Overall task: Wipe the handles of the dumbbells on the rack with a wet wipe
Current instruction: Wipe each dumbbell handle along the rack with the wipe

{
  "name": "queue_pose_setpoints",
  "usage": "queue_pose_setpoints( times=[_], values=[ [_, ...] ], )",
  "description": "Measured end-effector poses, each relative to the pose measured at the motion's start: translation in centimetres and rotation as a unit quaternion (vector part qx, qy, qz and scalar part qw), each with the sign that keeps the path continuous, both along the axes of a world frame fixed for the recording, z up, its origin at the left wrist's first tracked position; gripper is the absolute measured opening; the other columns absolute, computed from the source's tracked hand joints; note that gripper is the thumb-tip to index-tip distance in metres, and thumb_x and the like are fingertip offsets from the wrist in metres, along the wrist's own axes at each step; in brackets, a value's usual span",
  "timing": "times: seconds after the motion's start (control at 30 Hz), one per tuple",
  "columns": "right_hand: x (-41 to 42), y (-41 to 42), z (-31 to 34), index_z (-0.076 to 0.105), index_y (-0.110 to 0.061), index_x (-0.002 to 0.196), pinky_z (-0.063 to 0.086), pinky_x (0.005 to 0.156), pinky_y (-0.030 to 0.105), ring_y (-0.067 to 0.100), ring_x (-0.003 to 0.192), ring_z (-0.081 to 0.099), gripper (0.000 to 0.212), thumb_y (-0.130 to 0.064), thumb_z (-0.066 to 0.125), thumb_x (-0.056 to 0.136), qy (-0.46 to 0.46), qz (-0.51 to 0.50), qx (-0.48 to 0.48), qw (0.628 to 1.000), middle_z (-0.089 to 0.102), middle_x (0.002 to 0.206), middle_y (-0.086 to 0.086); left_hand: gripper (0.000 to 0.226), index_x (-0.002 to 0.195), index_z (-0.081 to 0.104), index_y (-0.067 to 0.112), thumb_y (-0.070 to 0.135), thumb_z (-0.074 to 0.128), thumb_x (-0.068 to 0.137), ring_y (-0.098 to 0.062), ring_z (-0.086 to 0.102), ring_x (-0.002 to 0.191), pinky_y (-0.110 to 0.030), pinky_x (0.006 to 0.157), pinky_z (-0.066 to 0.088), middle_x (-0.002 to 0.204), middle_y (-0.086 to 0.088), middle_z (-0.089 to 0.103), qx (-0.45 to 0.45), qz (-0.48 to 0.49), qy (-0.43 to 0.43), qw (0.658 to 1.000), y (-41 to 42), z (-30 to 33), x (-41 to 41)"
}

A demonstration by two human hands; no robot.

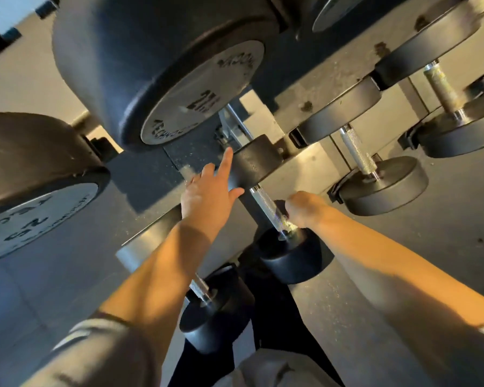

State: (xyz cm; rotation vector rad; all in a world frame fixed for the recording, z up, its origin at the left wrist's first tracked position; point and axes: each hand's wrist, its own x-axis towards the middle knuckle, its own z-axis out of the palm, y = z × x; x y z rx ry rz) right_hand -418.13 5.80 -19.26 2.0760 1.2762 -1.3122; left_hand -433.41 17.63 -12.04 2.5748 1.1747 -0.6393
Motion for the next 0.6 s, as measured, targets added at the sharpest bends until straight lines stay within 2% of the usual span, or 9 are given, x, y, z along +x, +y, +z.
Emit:
queue_pose_setpoints(
  times=[0.17, 0.33, 0.4, 0.5, 0.6],
  values=[
    [-0.9, 0.0, -0.2, 0.061, 0.001, 0.109, 0.046, 0.075, 0.030, 0.026, 0.094, 0.060, 0.022, -0.003, 0.049, 0.091, -0.028, -0.039, 0.009, 0.999, 0.058, 0.094, 0.009, 0.076, 0.153, -0.006, 0.028, 0.057, 0.035, 0.097, -0.032, 0.056, 0.113, -0.038, 0.088, 0.045, 0.143, -0.009, 0.041, 0.022, -0.018, 0.035, 0.999, 0.3, 0.5, 0.4],
    [-2.6, -0.1, 1.4, 0.058, -0.004, 0.120, 0.049, 0.091, 0.037, 0.031, 0.113, 0.057, 0.029, -0.006, 0.049, 0.093, -0.098, -0.030, -0.013, 0.995, 0.059, 0.120, 0.012, 0.076, 0.153, -0.003, 0.030, 0.059, 0.036, 0.095, -0.039, 0.053, 0.115, -0.043, 0.084, 0.044, 0.144, -0.012, 0.040, -0.022, -0.012, 0.045, 0.999, 1.6, -0.1, 0.2],
    [-3.6, 0.1, 2.1, 0.055, -0.007, 0.124, 0.047, 0.092, 0.037, 0.031, 0.117, 0.055, 0.031, -0.010, 0.049, 0.094, -0.124, -0.021, -0.028, 0.992, 0.057, 0.125, 0.009, 0.075, 0.153, -0.003, 0.028, 0.058, 0.036, 0.096, -0.038, 0.053, 0.115, -0.044, 0.086, 0.043, 0.143, -0.014, 0.040, -0.038, -0.022, 0.032, 0.999, 1.7, -0.4, -0.1],
    [-5.7, 0.2, 3.0, 0.055, -0.009, 0.126, 0.046, 0.091, 0.035, 0.028, 0.120, 0.053, 0.033, -0.004, 0.046, 0.095, -0.143, -0.019, -0.055, 0.988, 0.056, 0.128, 0.007, 0.074, 0.152, -0.001, 0.026, 0.057, 0.037, 0.096, -0.039, 0.053, 0.117, -0.048, 0.091, 0.042, 0.144, -0.017, 0.039, -0.065, -0.029, 0.004, 0.997, 2.0, -0.4, -0.3],
    [-8.5, 0.1, 3.4, 0.055, -0.007, 0.128, 0.048, 0.086, 0.033, 0.028, 0.120, 0.053, 0.035, 0.000, 0.045, 0.094, -0.162, -0.015, -0.040, 0.986, 0.055, 0.129, 0.010, 0.074, 0.152, -0.002, 0.025, 0.053, 0.039, 0.097, -0.041, 0.048, 0.122, -0.052, 0.096, 0.039, 0.147, -0.020, 0.035, -0.091, -0.022, 0.004, 0.996, 1.9, -0.1, -0.2]
  ],
)
